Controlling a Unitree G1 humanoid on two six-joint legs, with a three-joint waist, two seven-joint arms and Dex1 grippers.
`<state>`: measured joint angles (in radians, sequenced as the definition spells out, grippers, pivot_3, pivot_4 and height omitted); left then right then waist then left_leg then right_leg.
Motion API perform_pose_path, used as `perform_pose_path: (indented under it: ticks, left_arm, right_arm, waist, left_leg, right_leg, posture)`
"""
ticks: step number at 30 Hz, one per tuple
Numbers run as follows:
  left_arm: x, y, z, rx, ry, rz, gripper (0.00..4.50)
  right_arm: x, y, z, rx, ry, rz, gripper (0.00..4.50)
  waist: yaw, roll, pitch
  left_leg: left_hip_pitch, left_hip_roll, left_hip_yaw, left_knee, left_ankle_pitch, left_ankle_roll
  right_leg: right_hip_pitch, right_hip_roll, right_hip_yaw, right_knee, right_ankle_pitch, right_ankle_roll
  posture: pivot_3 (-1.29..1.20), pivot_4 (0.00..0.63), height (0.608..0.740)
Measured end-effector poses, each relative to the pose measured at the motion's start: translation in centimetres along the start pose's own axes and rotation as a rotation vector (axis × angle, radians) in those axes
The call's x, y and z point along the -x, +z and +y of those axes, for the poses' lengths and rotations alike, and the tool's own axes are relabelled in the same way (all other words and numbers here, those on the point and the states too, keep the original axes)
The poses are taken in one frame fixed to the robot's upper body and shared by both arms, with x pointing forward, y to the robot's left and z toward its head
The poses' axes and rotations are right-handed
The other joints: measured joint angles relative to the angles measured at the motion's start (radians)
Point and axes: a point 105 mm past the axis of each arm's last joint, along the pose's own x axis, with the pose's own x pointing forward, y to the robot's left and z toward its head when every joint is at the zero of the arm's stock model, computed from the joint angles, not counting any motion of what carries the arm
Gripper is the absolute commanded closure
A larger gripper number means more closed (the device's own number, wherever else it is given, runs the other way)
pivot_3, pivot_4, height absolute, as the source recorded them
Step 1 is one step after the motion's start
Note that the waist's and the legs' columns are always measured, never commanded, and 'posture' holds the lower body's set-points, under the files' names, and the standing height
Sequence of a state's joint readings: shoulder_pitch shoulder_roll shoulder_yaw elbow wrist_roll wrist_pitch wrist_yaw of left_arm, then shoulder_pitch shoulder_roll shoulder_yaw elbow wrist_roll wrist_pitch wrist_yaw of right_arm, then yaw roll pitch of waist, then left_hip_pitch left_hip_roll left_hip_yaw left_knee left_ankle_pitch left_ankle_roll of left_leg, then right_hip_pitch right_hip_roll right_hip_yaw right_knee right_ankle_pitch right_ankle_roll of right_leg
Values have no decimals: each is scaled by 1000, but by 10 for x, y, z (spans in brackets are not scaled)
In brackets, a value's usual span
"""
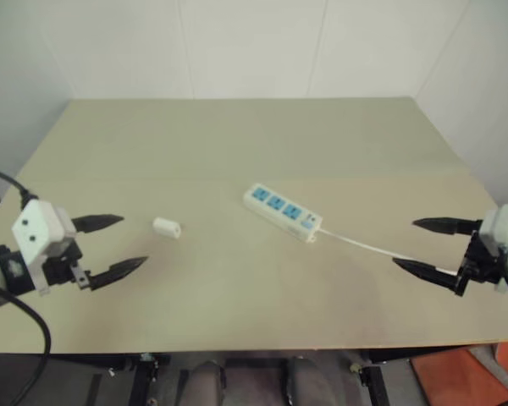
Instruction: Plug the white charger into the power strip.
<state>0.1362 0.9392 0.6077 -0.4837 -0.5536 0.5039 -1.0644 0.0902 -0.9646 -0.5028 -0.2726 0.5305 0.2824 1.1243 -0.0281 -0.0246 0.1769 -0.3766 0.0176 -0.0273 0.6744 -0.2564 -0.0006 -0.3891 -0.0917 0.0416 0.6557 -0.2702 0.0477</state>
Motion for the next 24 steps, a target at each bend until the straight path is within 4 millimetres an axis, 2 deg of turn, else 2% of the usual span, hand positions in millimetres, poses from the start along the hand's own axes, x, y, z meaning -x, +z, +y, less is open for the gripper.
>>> perform_pose_path:
  ticks: [15,20,24]
  left_arm:
    - [-6,4,2,-16,-20,-7,9]
    - [-18,11,1,-27,-67,-40,9]
    - [-26,14,2,-30,-93,-59,9]
  right_arm:
    - [-3,2,-2,5,-24,-8,0]
    - [-33,12,-8,-34,-80,-163,0]
    - [-57,3,-23,-91,-171,-218,0]
  waist:
    - [9,0,0]
    - [5,0,0]
    - [7,0,0]
  left_leg:
    - [0,0,0,0,0,0]
    - [0,0,0,0,0,0]
    - [-1,0,0,-1,0,0]
  right_leg:
    - [0,0,0,-1,0,0]
    - [0,0,0,-1,0,0]
    - [-1,0,0,-2,0,0]
  posture:
    - [0,150,740]
    - [0,150,740]
    - [0,150,740]
